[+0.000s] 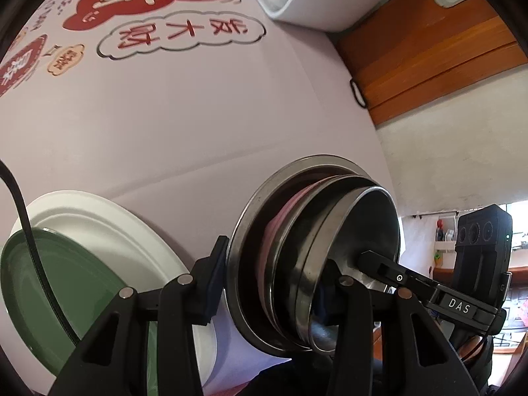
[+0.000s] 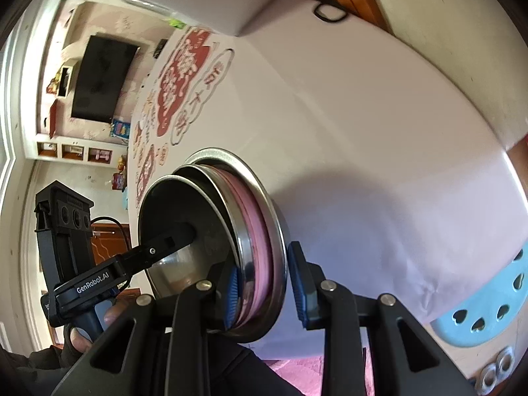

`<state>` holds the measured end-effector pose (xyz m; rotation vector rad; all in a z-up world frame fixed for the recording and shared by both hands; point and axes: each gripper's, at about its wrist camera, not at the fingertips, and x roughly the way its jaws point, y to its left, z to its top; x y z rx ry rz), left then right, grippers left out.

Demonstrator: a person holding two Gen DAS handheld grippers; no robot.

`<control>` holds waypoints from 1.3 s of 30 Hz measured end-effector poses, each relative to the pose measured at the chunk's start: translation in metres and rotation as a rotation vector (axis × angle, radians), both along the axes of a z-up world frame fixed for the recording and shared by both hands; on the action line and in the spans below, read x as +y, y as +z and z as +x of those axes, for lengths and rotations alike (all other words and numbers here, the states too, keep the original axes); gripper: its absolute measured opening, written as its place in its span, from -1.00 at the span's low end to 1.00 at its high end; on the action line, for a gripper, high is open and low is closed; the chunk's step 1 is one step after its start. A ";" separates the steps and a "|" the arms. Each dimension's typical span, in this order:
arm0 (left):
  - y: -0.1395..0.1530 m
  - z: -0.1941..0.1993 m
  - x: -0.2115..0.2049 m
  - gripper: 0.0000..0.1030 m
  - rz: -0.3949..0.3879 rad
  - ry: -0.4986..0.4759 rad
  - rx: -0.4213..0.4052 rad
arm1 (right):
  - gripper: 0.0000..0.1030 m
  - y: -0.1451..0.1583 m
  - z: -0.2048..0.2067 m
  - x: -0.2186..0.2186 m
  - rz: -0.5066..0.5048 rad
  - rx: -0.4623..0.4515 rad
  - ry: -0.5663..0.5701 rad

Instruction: Organize plates and bowls

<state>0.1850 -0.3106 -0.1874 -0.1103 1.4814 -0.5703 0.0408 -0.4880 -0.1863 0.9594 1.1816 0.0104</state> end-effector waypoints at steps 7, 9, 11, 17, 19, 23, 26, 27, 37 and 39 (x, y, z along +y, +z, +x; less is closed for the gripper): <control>0.019 -0.015 0.019 -0.18 -0.044 0.070 -0.059 | -0.46 0.014 0.001 0.006 -0.018 -0.054 0.059; 0.024 -0.020 0.025 -0.18 -0.055 0.092 -0.071 | -0.46 0.018 0.002 0.010 -0.024 -0.067 0.085; 0.028 -0.027 0.032 -0.18 -0.063 0.123 -0.087 | -0.46 0.020 0.003 0.015 -0.027 -0.077 0.109; 0.033 -0.050 0.053 -0.18 -0.058 0.209 -0.105 | -0.46 0.021 0.004 0.033 -0.011 -0.097 0.202; 0.035 -0.058 0.062 -0.18 -0.054 0.252 -0.106 | -0.46 0.022 0.004 0.040 -0.009 -0.101 0.237; 0.040 -0.075 0.080 -0.18 -0.039 0.305 -0.119 | -0.46 0.021 0.007 0.054 0.005 -0.111 0.296; 0.042 -0.082 0.090 -0.18 -0.028 0.344 -0.123 | -0.46 0.020 0.012 0.067 0.015 -0.114 0.341; 0.043 -0.084 0.094 -0.18 -0.028 0.353 -0.124 | -0.46 0.021 0.013 0.070 0.015 -0.116 0.353; 0.048 -0.096 0.135 -0.18 -0.037 0.459 -0.136 | -0.46 0.025 0.039 0.109 0.000 -0.127 0.462; 0.049 -0.095 0.142 -0.18 -0.039 0.472 -0.137 | -0.46 0.026 0.044 0.117 -0.003 -0.126 0.476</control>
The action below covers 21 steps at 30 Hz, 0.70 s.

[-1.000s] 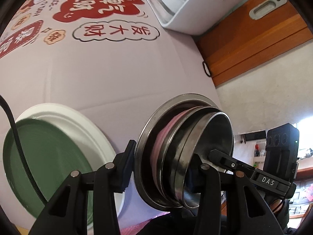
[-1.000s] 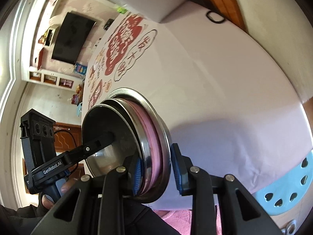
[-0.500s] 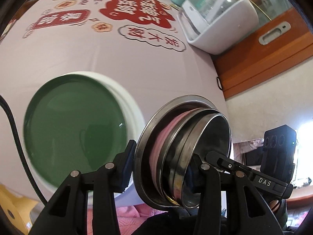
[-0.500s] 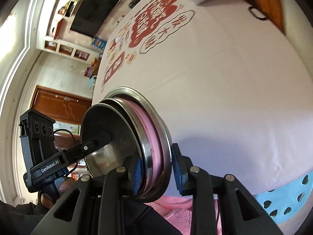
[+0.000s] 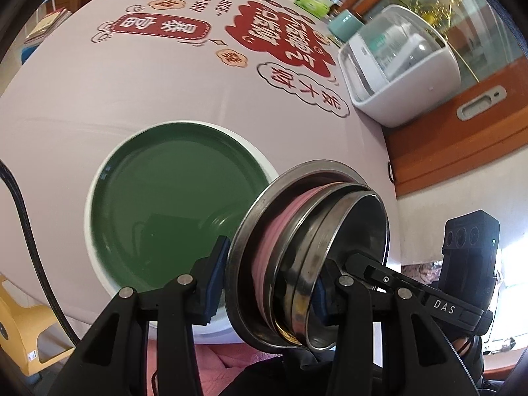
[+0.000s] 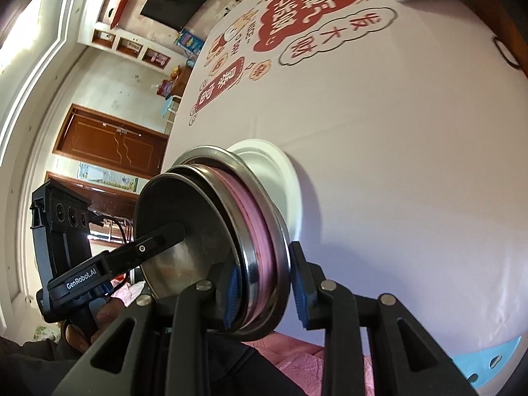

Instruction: Organize plates and bowls

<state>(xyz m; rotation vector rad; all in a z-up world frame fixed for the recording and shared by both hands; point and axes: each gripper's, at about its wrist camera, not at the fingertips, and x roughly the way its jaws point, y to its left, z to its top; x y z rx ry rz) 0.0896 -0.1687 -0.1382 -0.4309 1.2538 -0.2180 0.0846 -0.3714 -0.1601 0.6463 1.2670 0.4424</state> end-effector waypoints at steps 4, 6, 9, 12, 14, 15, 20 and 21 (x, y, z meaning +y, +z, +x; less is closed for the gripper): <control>-0.001 0.000 0.015 -0.18 -0.007 0.029 0.007 | -0.46 -0.001 0.007 0.015 -0.013 0.006 0.031; -0.004 0.002 0.021 -0.18 -0.009 0.037 0.017 | -0.46 -0.004 0.010 0.021 -0.019 0.018 0.041; -0.008 0.006 0.029 -0.18 -0.013 0.037 0.030 | -0.46 -0.007 0.013 0.028 -0.025 0.033 0.041; -0.014 0.013 0.033 -0.18 -0.019 0.030 0.044 | -0.46 -0.008 0.013 0.032 -0.038 0.048 0.034; -0.018 0.018 0.036 -0.18 -0.026 0.019 0.058 | -0.46 -0.009 0.014 0.034 -0.044 0.057 0.022; -0.020 0.019 0.036 -0.18 -0.028 0.016 0.062 | -0.46 -0.010 0.014 0.035 -0.043 0.062 0.014; -0.026 0.030 0.045 -0.18 -0.040 -0.011 0.079 | -0.45 -0.011 0.016 0.043 -0.048 0.077 -0.018; -0.027 0.032 0.048 -0.18 -0.044 -0.015 0.082 | -0.44 -0.012 0.017 0.045 -0.053 0.080 -0.024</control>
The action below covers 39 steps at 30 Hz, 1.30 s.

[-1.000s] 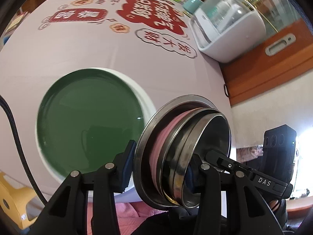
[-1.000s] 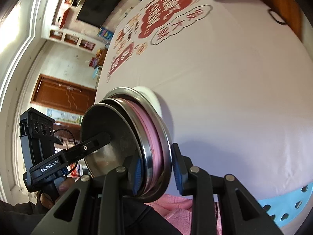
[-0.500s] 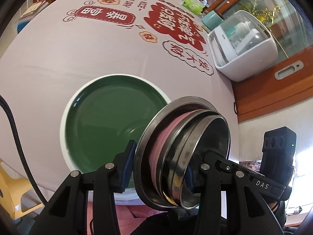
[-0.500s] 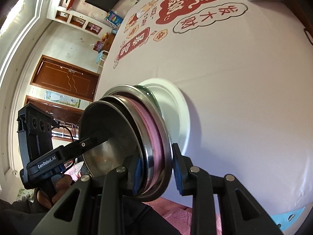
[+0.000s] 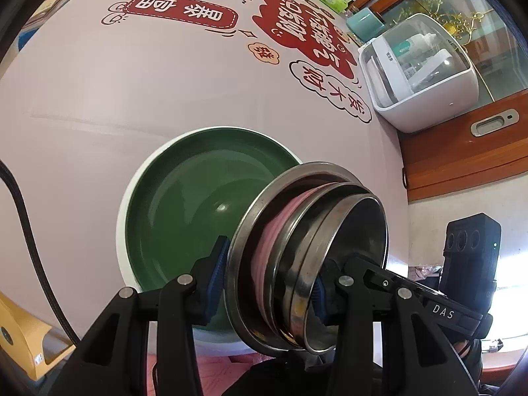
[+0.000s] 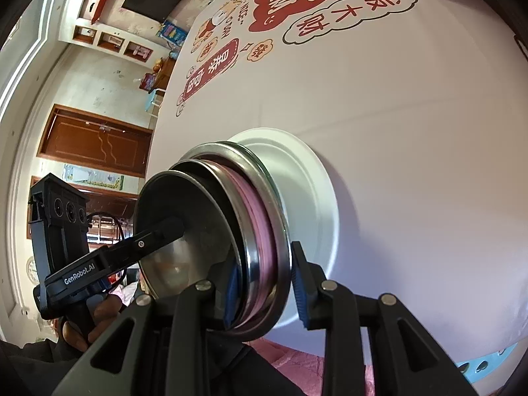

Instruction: Organize plates and bowls

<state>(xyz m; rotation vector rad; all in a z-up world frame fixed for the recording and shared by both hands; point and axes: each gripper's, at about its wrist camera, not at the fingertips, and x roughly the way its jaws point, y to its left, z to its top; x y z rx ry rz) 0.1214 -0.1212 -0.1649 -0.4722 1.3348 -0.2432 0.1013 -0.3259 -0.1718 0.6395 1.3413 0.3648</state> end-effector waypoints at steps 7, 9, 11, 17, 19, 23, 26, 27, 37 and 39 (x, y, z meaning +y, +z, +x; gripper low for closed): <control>-0.008 0.012 0.015 -0.21 -0.028 -0.042 0.026 | -0.41 -0.003 -0.001 0.014 -0.036 0.030 -0.044; -0.010 0.014 0.020 -0.21 -0.030 -0.051 0.028 | -0.41 -0.004 -0.004 0.018 -0.055 0.042 -0.068; -0.010 0.016 0.026 -0.21 -0.042 -0.063 0.028 | -0.41 -0.003 -0.007 0.021 -0.065 0.042 -0.098; -0.004 0.014 0.036 -0.21 -0.062 -0.113 0.014 | -0.20 0.004 -0.019 0.025 -0.099 0.008 -0.223; 0.000 0.012 0.039 -0.21 -0.065 -0.129 0.007 | -0.11 0.008 -0.022 0.028 -0.112 -0.006 -0.251; 0.007 0.008 0.043 -0.21 -0.066 -0.166 -0.014 | 0.18 0.019 -0.028 0.033 -0.143 -0.054 -0.323; 0.014 0.004 0.048 -0.17 -0.061 -0.184 -0.038 | 0.38 0.031 -0.034 0.035 -0.161 -0.105 -0.368; 0.016 0.003 0.051 -0.17 -0.060 -0.189 -0.047 | 0.41 0.034 -0.035 0.036 -0.169 -0.118 -0.376; 0.032 -0.025 0.055 -0.04 -0.046 -0.184 -0.096 | 0.72 0.047 -0.053 0.055 -0.213 -0.162 -0.320; 0.038 -0.035 0.053 0.01 -0.042 -0.155 -0.114 | 0.74 0.047 -0.055 0.057 -0.206 -0.167 -0.279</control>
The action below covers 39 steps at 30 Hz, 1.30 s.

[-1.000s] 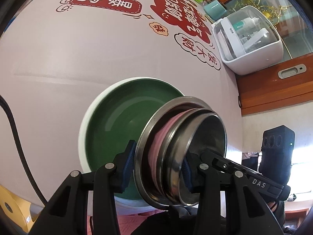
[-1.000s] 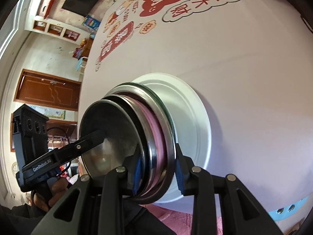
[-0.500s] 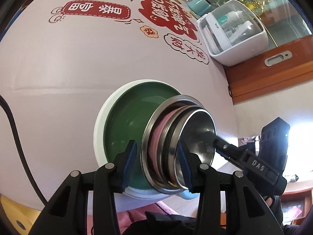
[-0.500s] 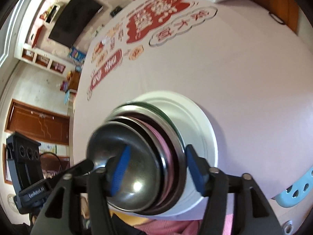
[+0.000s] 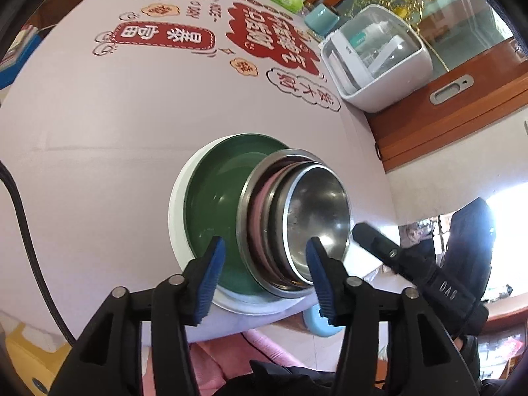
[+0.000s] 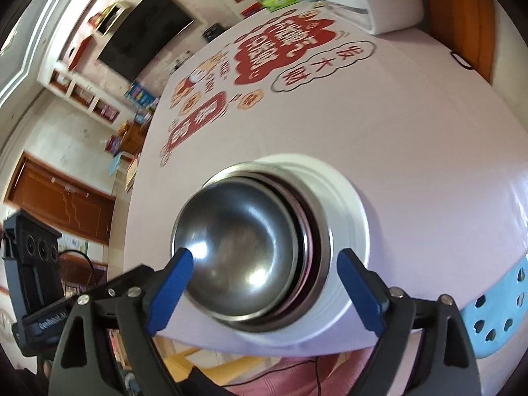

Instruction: Organize plates and bowls

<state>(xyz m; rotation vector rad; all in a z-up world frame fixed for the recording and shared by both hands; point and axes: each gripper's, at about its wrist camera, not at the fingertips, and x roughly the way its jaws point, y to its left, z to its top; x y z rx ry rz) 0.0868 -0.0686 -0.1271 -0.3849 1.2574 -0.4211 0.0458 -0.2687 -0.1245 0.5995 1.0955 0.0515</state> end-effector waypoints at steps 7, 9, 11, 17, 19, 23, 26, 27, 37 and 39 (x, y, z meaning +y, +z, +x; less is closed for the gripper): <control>0.021 -0.037 -0.020 0.18 0.117 0.134 -0.030 | 0.75 0.021 -0.026 0.004 -0.133 -0.022 0.143; 0.030 -0.051 -0.029 0.33 0.152 0.162 -0.059 | 0.80 0.027 -0.038 0.003 -0.167 -0.038 0.171; 0.037 -0.064 -0.038 0.37 0.204 0.175 -0.087 | 0.84 0.033 -0.049 0.003 -0.187 -0.050 0.191; 0.047 -0.102 -0.051 0.41 0.303 0.191 -0.106 | 0.89 0.045 -0.077 0.002 -0.207 -0.039 0.236; 0.052 -0.110 -0.052 0.42 0.321 0.204 -0.114 | 0.90 0.050 -0.083 0.004 -0.221 -0.048 0.237; 0.065 -0.113 -0.054 0.43 0.356 0.210 -0.148 | 0.90 0.068 -0.093 0.010 -0.283 -0.083 0.227; 0.080 -0.114 -0.057 0.52 0.380 0.215 -0.205 | 0.91 0.081 -0.096 0.014 -0.336 -0.122 0.217; 0.083 -0.113 -0.059 0.54 0.384 0.215 -0.218 | 0.91 0.085 -0.096 0.015 -0.347 -0.132 0.214; 0.119 -0.109 -0.053 0.68 0.377 0.245 -0.353 | 1.00 0.120 -0.085 0.028 -0.396 -0.230 0.203; 0.123 -0.108 -0.049 0.74 0.384 0.260 -0.373 | 1.00 0.121 -0.080 0.030 -0.396 -0.230 0.202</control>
